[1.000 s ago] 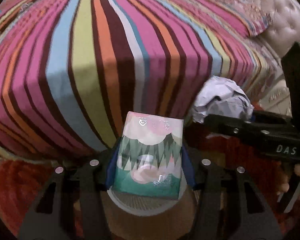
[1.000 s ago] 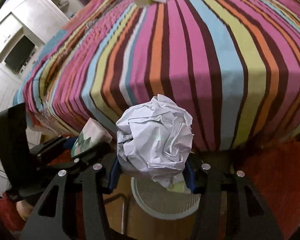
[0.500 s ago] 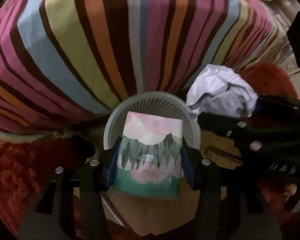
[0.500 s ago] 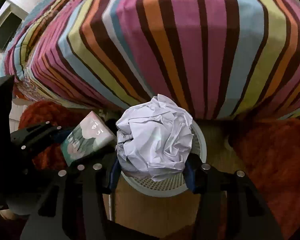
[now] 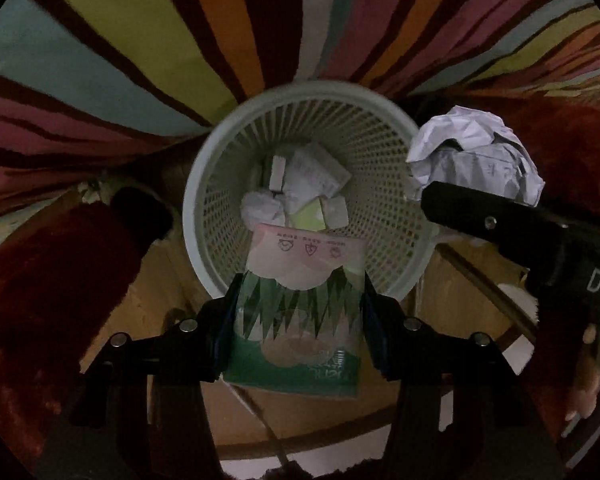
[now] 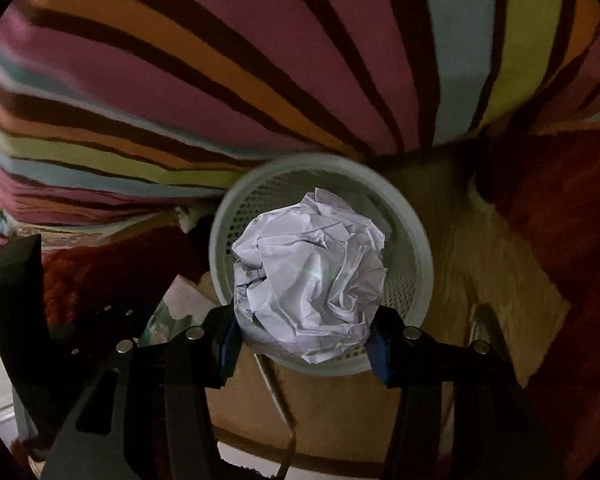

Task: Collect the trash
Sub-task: 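Open both tools to drop the tissue pack and paper into the wastebasket, then move both tools back toward the green box and plastic bag on the bedspread, then grasp the light-green DHC box with the left tool while the right tool grasps the white plastic bag, then carry the green box and white bag over the wastebasket with both tools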

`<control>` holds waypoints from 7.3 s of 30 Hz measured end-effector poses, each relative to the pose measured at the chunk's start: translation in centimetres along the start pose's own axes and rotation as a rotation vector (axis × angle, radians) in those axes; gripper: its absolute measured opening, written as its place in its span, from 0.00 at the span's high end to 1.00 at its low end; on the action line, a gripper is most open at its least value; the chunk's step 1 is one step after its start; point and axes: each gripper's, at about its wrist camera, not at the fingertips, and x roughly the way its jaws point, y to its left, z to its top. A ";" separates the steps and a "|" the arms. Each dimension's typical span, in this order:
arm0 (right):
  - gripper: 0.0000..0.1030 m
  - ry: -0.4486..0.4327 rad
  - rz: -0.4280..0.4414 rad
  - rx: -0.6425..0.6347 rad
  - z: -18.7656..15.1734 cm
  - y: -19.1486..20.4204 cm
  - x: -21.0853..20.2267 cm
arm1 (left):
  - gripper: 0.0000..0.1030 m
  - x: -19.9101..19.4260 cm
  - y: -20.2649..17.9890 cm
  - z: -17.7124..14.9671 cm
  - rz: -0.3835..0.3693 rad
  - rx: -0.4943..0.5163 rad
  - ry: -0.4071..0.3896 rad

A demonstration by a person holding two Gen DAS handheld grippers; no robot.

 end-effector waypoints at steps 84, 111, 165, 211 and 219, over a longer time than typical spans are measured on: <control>0.18 -0.978 0.009 -0.464 4.0 9.9 -27.2 | 0.20 -30.3 2.9 9.2 0.211 -0.029 -0.962; 0.18 -0.878 -0.034 -0.628 21.8 15.2 -28.9 | 0.20 -34.3 7.6 30.8 0.160 0.061 -0.942; 0.14 -0.685 -0.208 -0.568 36.7 20.2 -23.4 | 0.45 -34.4 12.5 42.3 0.138 0.009 -0.916; 0.42 -0.849 -0.063 -0.444 9.9 11.8 -26.3 | 0.45 -29.4 5.2 9.7 0.061 0.045 -0.969; 0.42 -0.846 -0.072 -0.464 4.7 11.1 -25.3 | 0.45 -27.2 3.2 3.7 0.070 0.074 -0.961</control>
